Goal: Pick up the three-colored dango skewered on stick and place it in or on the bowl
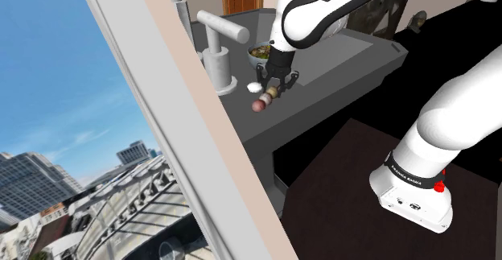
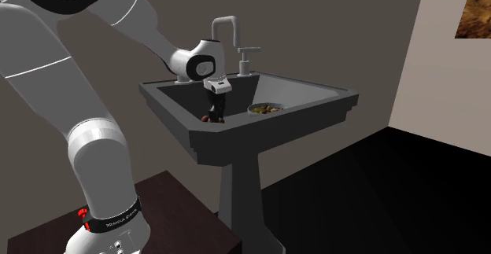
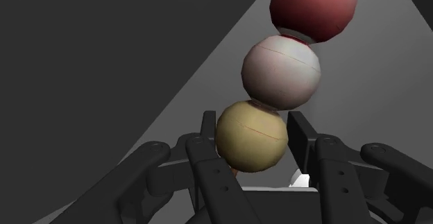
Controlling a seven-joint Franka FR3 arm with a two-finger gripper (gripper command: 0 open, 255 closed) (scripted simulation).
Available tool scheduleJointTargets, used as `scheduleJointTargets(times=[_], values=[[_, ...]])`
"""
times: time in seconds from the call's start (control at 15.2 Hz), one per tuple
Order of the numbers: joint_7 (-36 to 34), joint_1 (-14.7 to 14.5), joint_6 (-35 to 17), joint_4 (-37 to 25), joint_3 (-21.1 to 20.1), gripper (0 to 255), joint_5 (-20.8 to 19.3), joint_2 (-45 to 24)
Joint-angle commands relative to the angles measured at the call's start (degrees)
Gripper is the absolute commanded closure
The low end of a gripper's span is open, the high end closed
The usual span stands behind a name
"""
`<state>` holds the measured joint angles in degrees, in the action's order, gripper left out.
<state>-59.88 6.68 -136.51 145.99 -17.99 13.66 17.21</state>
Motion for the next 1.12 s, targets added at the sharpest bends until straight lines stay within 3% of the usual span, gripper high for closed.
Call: scheduleJointTargets(times=[0.0,1.06], values=[[-0.1,0.0,1.6,-0.6,0.2,255,0.0,1.0],[-0.9,0.3,15.2,-8.7,1.7,255,-0.8,6.5]])
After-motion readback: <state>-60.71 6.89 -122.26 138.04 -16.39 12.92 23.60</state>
